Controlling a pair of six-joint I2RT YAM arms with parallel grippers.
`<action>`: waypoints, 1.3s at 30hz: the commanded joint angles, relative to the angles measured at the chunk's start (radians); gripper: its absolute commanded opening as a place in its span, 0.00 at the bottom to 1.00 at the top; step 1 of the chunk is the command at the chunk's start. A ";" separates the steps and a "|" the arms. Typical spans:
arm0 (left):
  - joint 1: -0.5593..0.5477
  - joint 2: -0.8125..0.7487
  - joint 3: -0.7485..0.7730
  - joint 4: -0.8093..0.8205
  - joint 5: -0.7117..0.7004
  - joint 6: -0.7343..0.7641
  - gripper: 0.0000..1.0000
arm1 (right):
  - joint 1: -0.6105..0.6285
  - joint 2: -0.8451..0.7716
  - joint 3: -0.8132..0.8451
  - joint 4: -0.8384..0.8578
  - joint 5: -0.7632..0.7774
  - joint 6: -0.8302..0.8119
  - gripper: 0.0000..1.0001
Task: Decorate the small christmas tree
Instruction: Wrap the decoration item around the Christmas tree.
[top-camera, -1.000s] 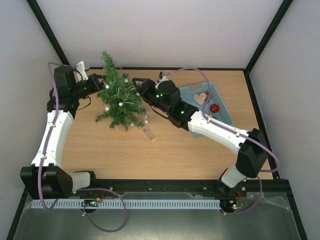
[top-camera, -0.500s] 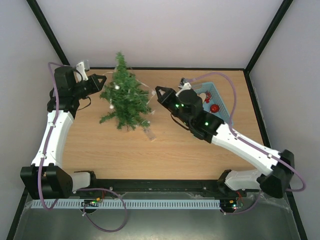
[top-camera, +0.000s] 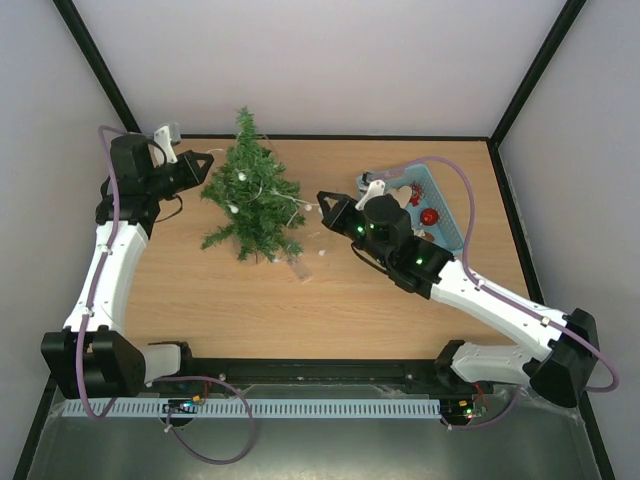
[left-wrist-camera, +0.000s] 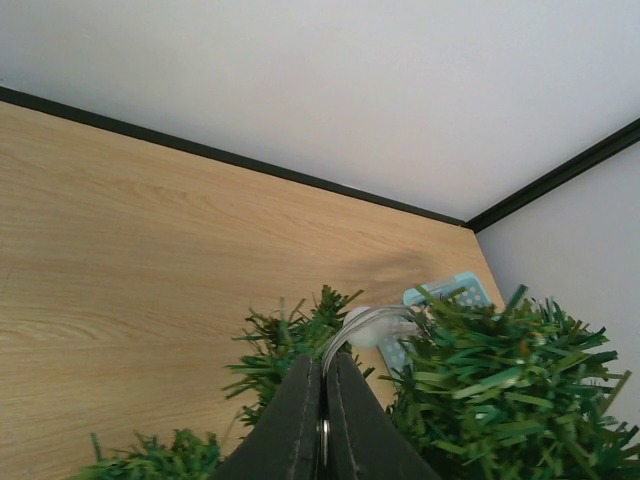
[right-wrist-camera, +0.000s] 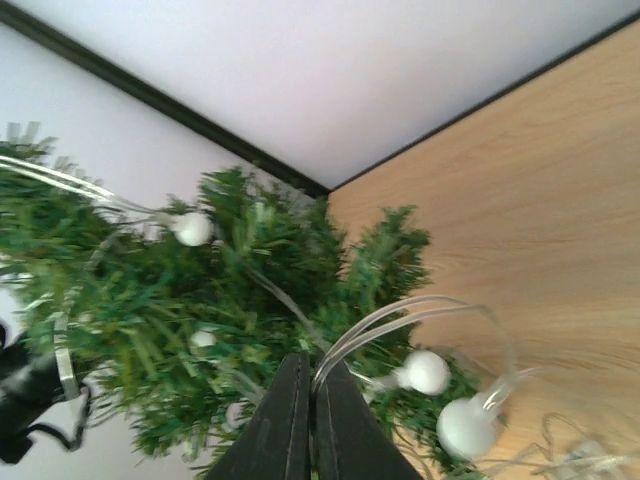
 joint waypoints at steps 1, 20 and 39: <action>0.000 -0.019 -0.001 0.018 0.012 0.005 0.02 | 0.003 0.029 0.085 0.119 -0.092 -0.101 0.02; 0.000 -0.016 -0.003 0.010 0.009 0.013 0.02 | 0.006 0.086 0.077 0.158 -0.403 0.017 0.02; 0.000 -0.021 -0.025 0.008 -0.012 0.010 0.02 | 0.033 0.157 0.214 0.210 -0.539 -0.057 0.02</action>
